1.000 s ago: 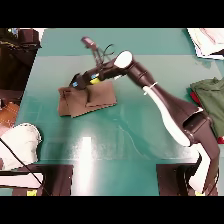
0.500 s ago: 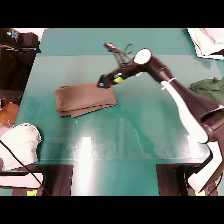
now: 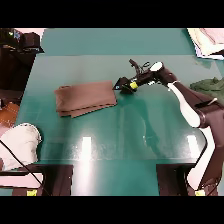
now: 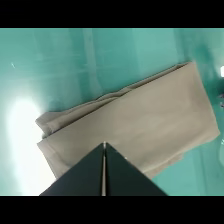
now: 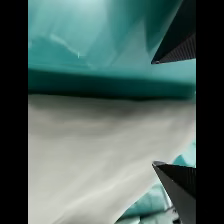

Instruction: Fold the shirts.

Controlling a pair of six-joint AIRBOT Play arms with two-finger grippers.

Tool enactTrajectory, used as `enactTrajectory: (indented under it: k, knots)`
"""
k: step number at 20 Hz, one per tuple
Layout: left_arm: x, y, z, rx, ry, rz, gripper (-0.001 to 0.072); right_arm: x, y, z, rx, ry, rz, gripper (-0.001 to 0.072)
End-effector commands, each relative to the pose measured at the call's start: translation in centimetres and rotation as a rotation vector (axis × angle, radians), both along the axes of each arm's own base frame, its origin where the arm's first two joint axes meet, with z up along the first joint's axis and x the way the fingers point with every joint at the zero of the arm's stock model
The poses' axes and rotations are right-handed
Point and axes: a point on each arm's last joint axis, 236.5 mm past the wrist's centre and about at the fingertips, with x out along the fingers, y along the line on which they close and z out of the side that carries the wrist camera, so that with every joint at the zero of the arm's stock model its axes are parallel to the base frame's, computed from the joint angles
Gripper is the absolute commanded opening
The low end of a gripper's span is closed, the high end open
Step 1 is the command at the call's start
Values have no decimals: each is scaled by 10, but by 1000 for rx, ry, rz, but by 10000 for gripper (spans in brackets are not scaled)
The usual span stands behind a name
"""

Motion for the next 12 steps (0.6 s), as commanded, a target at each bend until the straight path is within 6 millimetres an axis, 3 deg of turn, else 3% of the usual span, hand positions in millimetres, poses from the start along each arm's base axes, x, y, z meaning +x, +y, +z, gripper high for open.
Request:
enactTrajectory:
  k: [1,3,5,6,10,12]
  knots:
    - [-2,-4,-2,-16,10,-10,25,-5,36,-12,30,57,36,671]
    - [-2,-5,-2,-20,12,-14,25,-8,60,-13,36,54,58,655]
    - [-3,-5,-2,-19,13,-15,25,-11,80,-14,39,34,67,556]
    - [-3,-5,-2,-18,12,-17,25,-11,87,-14,38,18,63,549]
    - [-6,-6,-4,-10,24,-31,25,-12,101,-5,69,-62,95,14]
    - [-9,-6,-6,-2,38,-44,25,-9,91,12,66,-128,127,12]
